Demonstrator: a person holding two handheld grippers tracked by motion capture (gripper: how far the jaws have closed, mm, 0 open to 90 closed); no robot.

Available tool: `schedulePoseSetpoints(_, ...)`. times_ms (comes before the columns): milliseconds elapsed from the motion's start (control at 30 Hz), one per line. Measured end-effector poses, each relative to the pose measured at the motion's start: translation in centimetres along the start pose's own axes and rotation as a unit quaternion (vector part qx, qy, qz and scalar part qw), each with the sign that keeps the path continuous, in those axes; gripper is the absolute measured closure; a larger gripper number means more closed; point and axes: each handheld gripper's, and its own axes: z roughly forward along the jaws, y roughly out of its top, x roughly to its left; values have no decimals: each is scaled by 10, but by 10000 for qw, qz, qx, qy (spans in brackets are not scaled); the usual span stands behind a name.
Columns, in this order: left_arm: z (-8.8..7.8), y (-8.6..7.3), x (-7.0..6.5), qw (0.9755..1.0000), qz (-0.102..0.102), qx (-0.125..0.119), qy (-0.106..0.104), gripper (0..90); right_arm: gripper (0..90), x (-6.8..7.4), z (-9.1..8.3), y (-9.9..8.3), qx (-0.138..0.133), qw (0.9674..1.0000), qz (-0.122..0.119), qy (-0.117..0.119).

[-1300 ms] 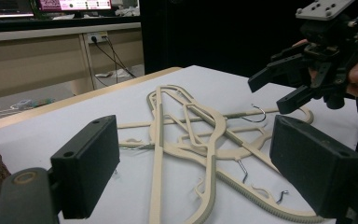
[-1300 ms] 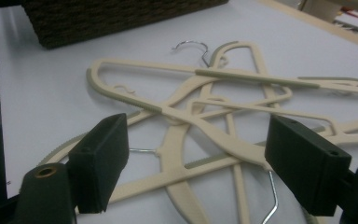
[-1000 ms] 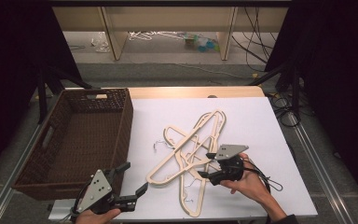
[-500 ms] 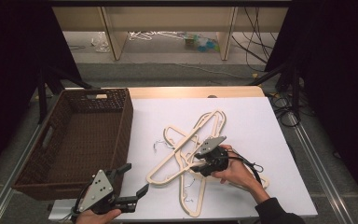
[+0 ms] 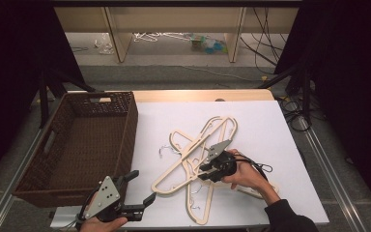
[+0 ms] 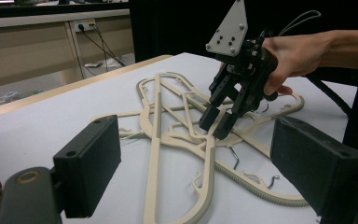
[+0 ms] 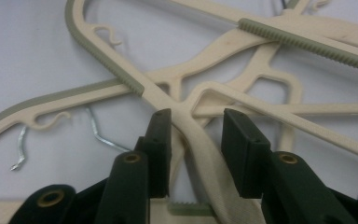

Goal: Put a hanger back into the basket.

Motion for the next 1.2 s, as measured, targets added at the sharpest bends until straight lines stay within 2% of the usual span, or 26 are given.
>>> schedulePoseSetpoints(33, 0, 1, 1, 9999, 129, 5, -29, 160, 663, 1, 0, 0, 27, 10000, -13, 75)
schedulePoseSetpoints(67, 0, 1, 2, 9999, 145, -37, -51, 161, 670, 2, -1, 0, 51, 9999, -34, 125)
schedulePoseSetpoints(200, 0, 0, 1, 10000, 37, 12, -27, 161, 696, 6, -2, 1, 196, 9988, -182, 401)
schedulePoseSetpoints(267, 0, 0, 0, 10000, -23, 8, -13, 161, 704, 7, -2, 1, 212, 9989, -196, 379)
schedulePoseSetpoints(300, 0, 0, 0, 10000, -8, -4, -11, 161, 724, 7, -4, 1, 284, 9985, -294, 365)
schedulePoseSetpoints(367, 0, 0, 1, 10000, 65, 12, -28, 161, 734, 7, -4, 1, 296, 9984, -292, 376)
schedulePoseSetpoints(467, 0, 0, 1, 10000, -9, 2, -14, 161, 751, 8, -6, 1, 360, 9978, -429, 352)
schedulePoseSetpoints(533, 0, 0, 1, 10000, 43, 4, -23, 161, 756, 9, -6, 1, 360, 9978, -392, 385)
schedulePoseSetpoints(600, 0, 0, 1, 10000, 50, 33, -38, 161, 767, 9, -8, 1, 410, 9973, -464, 387)
schedulePoseSetpoints(633, 0, 0, 1, 10000, 56, 25, -41, 161, 765, 12, -8, 1, 430, 9972, -432, 432)
schedulePoseSetpoints(700, 1, 0, 1, 10000, 64, 36, -41, 161, 762, 13, -8, 2, 502, 9964, -543, 423)
schedulePoseSetpoints(867, 2, -1, 0, 10000, 2, 30, -58, 161, 748, 16, -6, 4, 499, 9958, -610, 474)
schedulePoseSetpoints(900, 2, 0, 1, 9999, 94, 75, -53, 161, 749, 18, -5, 5, 510, 9955, -626, 500)
schedulePoseSetpoints(1067, 2, 0, 1, 9999, 128, 76, -54, 162, 748, 24, -3, 10, 621, 9942, -748, 451)
schedulePoseSetpoints(1200, 2, -1, 0, 10000, 2, 70, -32, 162, 751, 30, 1, 15, 735, 9925, -873, 438)
